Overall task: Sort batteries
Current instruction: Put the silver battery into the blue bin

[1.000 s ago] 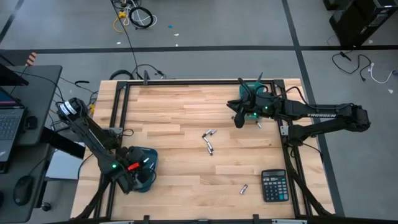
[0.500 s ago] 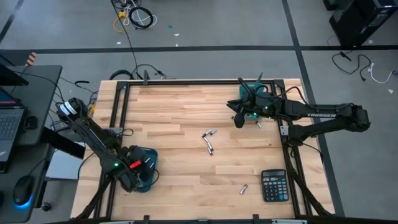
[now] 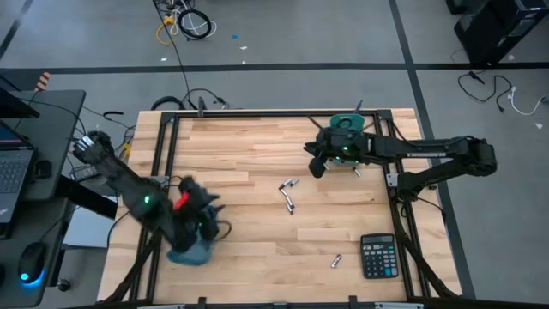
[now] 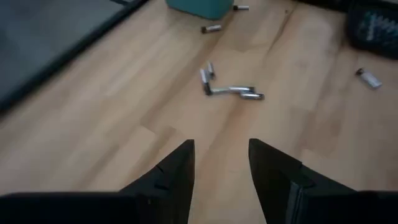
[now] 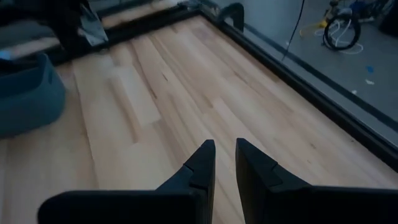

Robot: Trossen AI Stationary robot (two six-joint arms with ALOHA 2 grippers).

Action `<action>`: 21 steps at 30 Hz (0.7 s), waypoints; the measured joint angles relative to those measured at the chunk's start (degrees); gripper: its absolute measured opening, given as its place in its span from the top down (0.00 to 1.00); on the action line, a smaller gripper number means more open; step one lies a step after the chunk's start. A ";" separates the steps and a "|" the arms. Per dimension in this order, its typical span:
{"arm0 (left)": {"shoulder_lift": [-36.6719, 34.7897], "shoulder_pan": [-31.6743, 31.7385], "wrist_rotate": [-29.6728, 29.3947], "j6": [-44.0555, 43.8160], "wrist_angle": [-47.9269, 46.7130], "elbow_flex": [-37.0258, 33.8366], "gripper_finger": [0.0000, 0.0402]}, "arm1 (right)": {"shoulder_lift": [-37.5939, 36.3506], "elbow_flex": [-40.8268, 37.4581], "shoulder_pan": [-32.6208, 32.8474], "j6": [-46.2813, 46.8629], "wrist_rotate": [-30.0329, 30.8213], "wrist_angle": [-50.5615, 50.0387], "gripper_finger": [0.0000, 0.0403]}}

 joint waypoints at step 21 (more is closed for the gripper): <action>-4.19 38.03 31.96 68.12 53.33 -19.47 0.62 | 18.71 13.66 -2.30 0.20 1.66 -31.28 0.85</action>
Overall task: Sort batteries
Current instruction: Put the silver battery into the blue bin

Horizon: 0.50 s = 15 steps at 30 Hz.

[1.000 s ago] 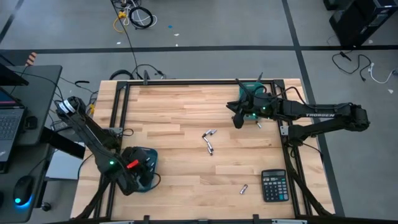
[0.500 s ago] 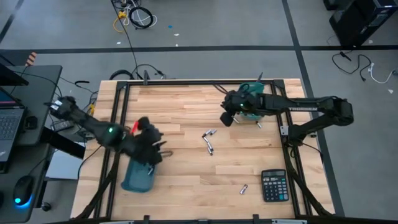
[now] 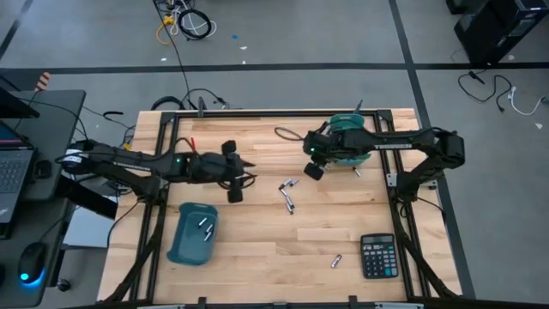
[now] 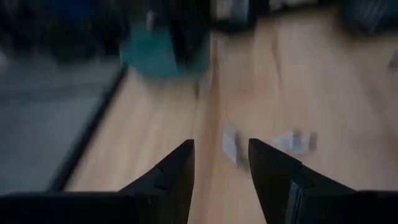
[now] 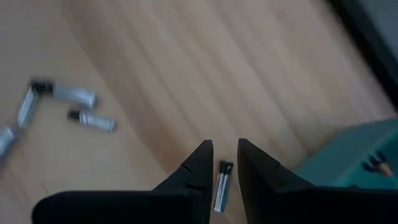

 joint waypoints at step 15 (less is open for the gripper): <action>-0.07 6.91 -1.33 6.78 34.78 -7.44 0.62 | 11.78 8.03 -2.36 -5.58 -0.75 -9.36 0.71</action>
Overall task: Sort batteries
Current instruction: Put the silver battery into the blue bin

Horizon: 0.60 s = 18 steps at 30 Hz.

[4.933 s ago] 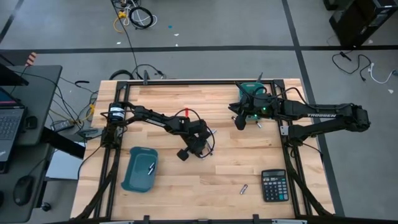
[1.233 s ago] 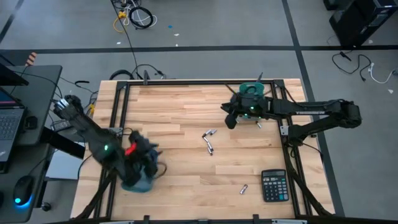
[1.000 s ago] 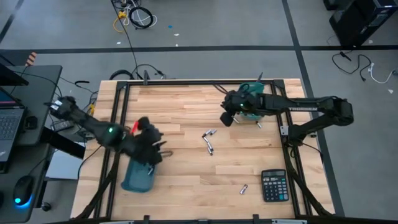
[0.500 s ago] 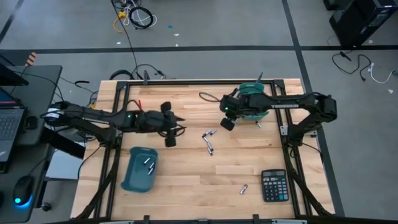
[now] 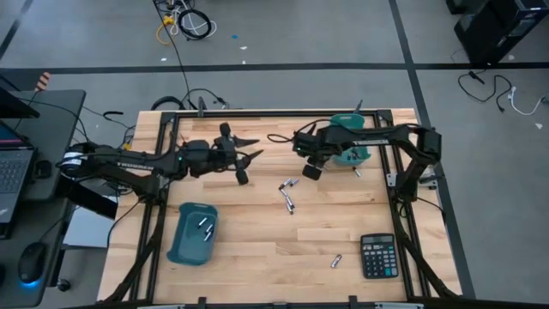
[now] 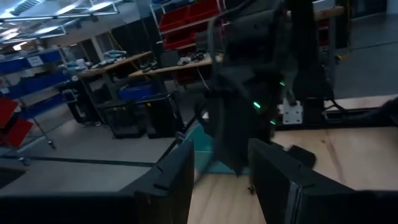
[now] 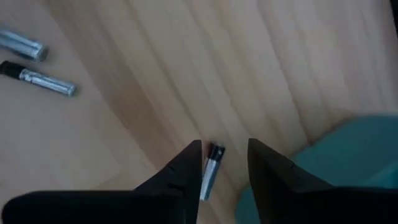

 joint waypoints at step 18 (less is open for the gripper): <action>0.02 0.87 -3.32 1.71 -3.37 0.00 0.62 | 2.81 -0.02 1.98 -22.84 -1.20 -5.30 0.64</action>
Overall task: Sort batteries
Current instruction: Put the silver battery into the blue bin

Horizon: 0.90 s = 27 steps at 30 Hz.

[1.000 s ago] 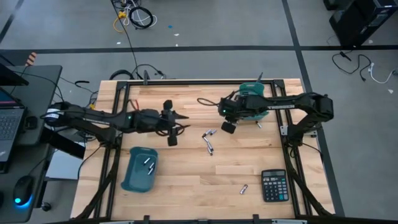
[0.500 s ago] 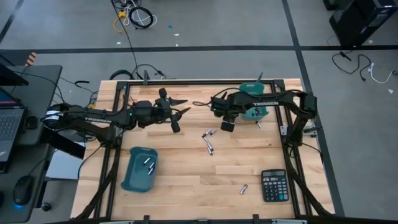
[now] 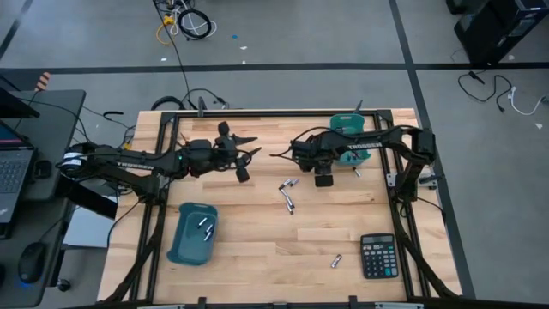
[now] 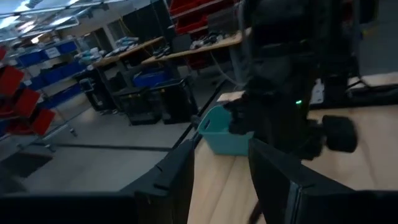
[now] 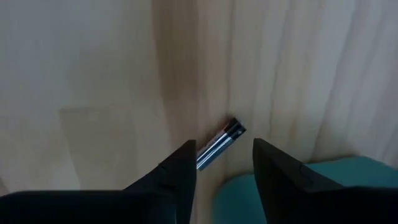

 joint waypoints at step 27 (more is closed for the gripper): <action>0.00 0.00 -7.04 -3.10 -11.69 0.04 0.62 | 0.07 -2.48 -2.87 3.27 0.46 4.84 0.58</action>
